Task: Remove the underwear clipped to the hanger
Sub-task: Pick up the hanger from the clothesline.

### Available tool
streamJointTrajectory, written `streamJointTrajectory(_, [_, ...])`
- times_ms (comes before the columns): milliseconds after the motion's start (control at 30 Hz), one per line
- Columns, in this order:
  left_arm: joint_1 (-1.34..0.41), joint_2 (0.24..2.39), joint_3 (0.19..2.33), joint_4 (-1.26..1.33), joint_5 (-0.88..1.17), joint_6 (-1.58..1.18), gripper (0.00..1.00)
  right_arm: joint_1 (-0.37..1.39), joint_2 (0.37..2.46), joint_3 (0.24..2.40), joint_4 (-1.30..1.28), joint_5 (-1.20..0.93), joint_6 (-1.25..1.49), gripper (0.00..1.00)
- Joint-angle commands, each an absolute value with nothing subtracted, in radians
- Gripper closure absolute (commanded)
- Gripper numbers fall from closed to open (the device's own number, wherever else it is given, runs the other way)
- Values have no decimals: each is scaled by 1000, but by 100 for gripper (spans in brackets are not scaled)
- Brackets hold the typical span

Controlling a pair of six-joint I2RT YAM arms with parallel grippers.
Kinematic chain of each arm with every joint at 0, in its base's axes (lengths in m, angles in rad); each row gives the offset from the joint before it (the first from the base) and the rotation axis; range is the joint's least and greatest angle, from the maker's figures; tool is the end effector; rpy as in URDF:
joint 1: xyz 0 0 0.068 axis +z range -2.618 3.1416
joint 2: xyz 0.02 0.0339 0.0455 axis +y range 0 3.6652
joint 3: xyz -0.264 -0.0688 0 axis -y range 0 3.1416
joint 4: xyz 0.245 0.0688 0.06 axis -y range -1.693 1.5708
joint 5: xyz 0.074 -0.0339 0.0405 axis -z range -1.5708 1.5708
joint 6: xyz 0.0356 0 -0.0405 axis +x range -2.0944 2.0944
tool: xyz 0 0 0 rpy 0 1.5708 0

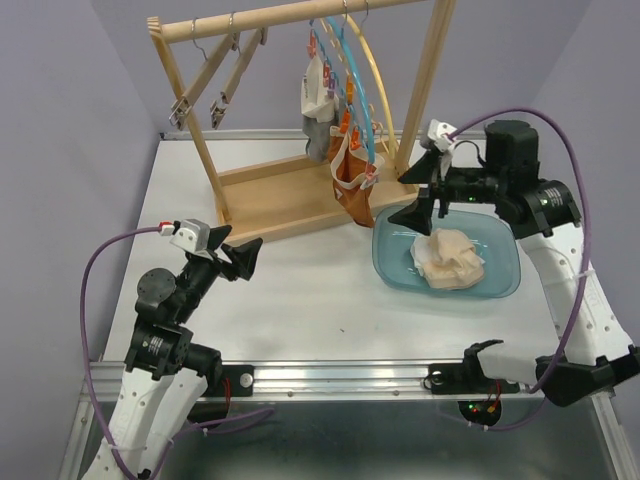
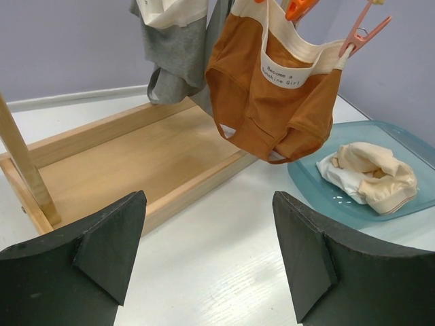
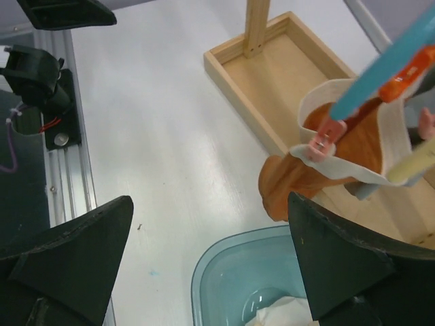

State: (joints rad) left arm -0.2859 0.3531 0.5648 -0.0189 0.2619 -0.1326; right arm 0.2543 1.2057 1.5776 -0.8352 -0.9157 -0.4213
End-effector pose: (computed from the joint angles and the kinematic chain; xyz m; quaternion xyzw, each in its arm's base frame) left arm 0.0987 -0.0386 0.3357 0.1488 0.6208 -0.2402 0.7313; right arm 0.2037 0.0821 0.4623 -0.4722 0.6428 0.3353 0.5014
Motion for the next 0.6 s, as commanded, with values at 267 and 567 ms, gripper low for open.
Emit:
streamJointTrajectory(267, [-279,356,560,29,256,-133,14,635,1368,1864,-798,-559,-370,0])
streamJointTrajectory(567, [-281,357,560,29,252,-132,14,701,1408,2005,-793,-385,-336,0])
